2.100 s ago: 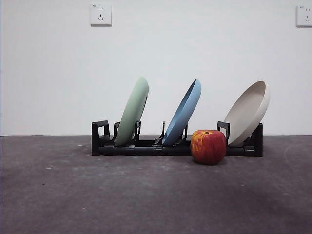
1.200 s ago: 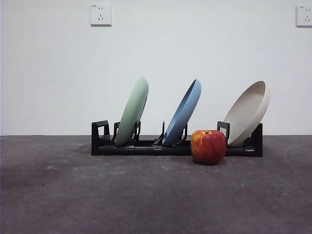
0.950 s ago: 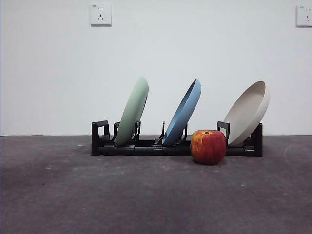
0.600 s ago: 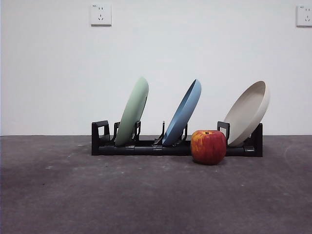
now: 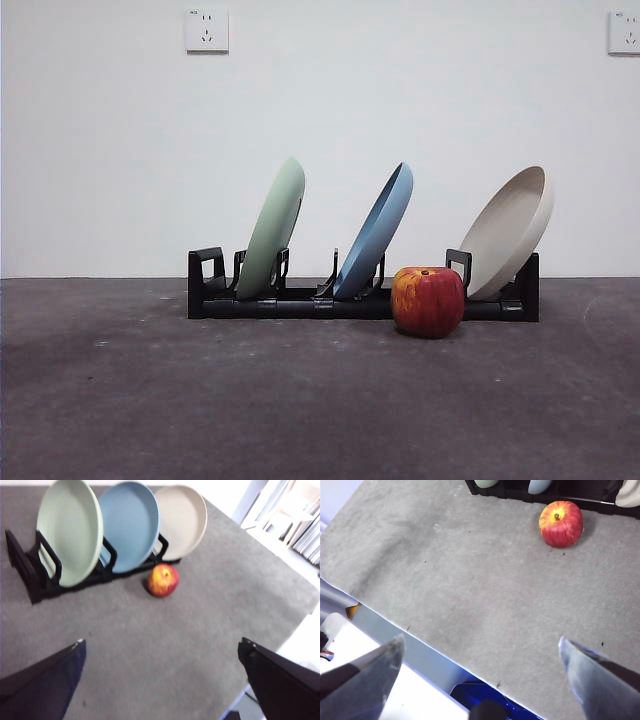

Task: Take the green plate from the plate rack,put the plate on the table,take the apple from the table,put the apple in the plate

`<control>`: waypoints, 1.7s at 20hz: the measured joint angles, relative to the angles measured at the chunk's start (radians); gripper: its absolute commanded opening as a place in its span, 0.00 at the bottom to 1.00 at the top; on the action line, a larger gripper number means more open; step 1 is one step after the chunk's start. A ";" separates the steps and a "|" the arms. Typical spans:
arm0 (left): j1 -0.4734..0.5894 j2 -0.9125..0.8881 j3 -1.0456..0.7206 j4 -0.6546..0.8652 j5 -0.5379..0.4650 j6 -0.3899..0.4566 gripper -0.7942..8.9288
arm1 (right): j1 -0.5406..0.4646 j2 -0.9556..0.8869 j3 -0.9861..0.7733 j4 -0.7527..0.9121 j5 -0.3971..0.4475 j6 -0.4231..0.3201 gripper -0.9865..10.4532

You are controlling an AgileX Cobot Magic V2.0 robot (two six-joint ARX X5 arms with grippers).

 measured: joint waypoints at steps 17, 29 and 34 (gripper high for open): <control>-0.285 0.838 0.471 0.449 -0.342 -0.076 0.66 | 0.000 0.027 0.000 0.000 0.000 0.005 0.64; -0.323 1.188 0.607 0.577 -0.426 -0.103 0.66 | 0.000 0.066 0.000 0.000 0.001 0.005 0.64; -0.349 1.207 0.607 0.578 -0.467 -0.103 0.27 | 0.000 0.083 0.000 0.000 0.001 0.005 0.64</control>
